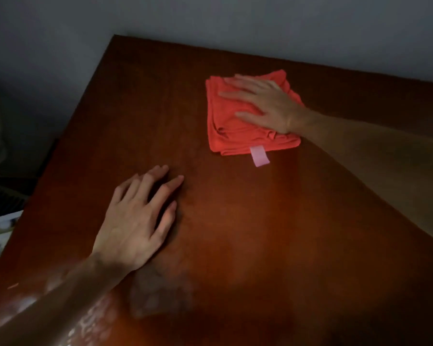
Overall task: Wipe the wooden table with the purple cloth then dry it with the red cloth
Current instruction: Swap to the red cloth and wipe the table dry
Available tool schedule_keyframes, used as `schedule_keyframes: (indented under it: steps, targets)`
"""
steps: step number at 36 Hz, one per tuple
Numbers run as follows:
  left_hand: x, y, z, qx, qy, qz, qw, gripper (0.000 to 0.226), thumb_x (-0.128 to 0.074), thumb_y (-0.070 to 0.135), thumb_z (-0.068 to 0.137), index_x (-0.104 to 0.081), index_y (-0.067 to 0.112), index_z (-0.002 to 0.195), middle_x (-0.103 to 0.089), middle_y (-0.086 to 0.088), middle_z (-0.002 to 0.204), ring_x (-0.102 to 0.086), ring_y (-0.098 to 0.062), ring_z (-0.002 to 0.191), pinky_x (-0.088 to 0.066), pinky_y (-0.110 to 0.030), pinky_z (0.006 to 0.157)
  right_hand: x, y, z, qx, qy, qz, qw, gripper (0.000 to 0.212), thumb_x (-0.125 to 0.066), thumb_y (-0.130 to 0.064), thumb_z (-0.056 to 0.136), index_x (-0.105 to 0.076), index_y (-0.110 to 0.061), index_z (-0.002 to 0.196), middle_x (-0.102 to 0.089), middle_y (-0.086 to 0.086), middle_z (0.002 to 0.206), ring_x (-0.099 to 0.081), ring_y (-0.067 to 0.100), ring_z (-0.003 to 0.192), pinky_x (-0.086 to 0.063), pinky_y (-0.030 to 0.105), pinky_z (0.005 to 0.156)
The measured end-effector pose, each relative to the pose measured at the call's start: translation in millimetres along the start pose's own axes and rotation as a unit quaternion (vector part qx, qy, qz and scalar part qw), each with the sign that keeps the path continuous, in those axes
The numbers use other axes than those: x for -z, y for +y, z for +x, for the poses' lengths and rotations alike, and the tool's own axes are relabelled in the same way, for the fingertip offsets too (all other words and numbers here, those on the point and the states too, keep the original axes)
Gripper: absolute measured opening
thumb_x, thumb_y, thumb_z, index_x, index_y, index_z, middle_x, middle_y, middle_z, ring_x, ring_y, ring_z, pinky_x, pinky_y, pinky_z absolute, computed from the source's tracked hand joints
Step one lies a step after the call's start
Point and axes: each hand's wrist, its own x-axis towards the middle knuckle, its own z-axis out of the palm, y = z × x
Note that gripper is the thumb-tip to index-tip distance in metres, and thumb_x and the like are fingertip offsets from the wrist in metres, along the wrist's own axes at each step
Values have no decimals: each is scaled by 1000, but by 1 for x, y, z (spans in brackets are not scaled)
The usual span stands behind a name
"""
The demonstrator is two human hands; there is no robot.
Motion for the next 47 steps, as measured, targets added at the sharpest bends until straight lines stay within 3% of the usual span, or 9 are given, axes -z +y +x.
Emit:
schedule_keyframes:
  steps: [11,15,19,23,28,31,37,42,47]
  targets:
    - [1,2,-2,-6,-2,-11,1000,48,-32,38,105,-50,22,147,-46,-6,150,-38,-22,145,-21,-37,118,12,31,41,-114,30,34,992,67,-29,-69,95,-36,-41,156,-27,-8,168,-22,18,156,-20,48,122]
    - [-1,1,-3,-11,1,-13,1000,48,-32,37,105,-51,20,145,-47,-8,149,-40,-23,144,-24,-40,118,7,11,36,-186,58,47,980,79,-26,-77,89,-38,-39,156,-26,-6,169,-18,19,158,-14,46,126]
    - [-1,1,-3,-16,9,-21,1000,47,-34,37,104,-51,20,143,-47,-8,148,-41,-24,142,-27,-42,115,-1,-22,22,-282,76,37,956,76,-35,-75,94,-34,-36,159,-21,-4,171,-12,19,159,-7,46,126]
    - [-2,0,-4,-9,31,-43,999,46,-33,39,104,-50,15,139,-47,-6,144,-45,-24,133,-28,-40,111,-8,-75,-8,-328,84,30,940,82,-28,-81,90,-31,-37,159,-19,-4,172,-9,19,159,-4,47,127]
    - [-1,0,-10,-3,88,-83,993,37,-38,36,103,-52,11,126,-50,-10,131,-52,-28,115,-35,-42,98,-22,-172,-60,-328,95,23,939,88,-20,-83,85,-35,-36,158,-26,-2,170,-15,20,159,-8,47,126]
    - [7,-4,-18,10,123,-101,987,31,-41,32,101,-54,11,121,-53,-11,126,-53,-30,111,-38,-44,91,-34,-242,-95,-320,110,7,941,84,-25,-81,87,-38,-36,157,-31,-4,168,-19,19,158,-14,48,126]
    - [29,-49,-47,-19,67,-48,996,41,-39,37,98,-55,13,128,-51,-12,132,-53,-33,114,-37,-45,91,-49,-365,-152,-220,105,9,970,79,-39,-78,93,-31,-37,160,-19,-6,171,-9,15,160,-15,51,127]
    - [37,-91,-63,-41,0,9,999,55,-33,45,99,-51,14,141,-47,-10,144,-51,-31,124,-36,-45,98,-48,-363,-154,-184,82,9,979,79,-43,-78,92,-32,-39,159,-20,-8,171,-10,14,159,-17,53,125]
    - [37,-112,-52,-47,-38,29,998,60,-26,50,101,-46,17,147,-43,-9,152,-48,-30,133,-34,-48,109,-39,-312,-130,-59,22,38,997,68,-50,-67,96,-34,-43,157,-18,-10,171,-6,12,160,-8,47,128]
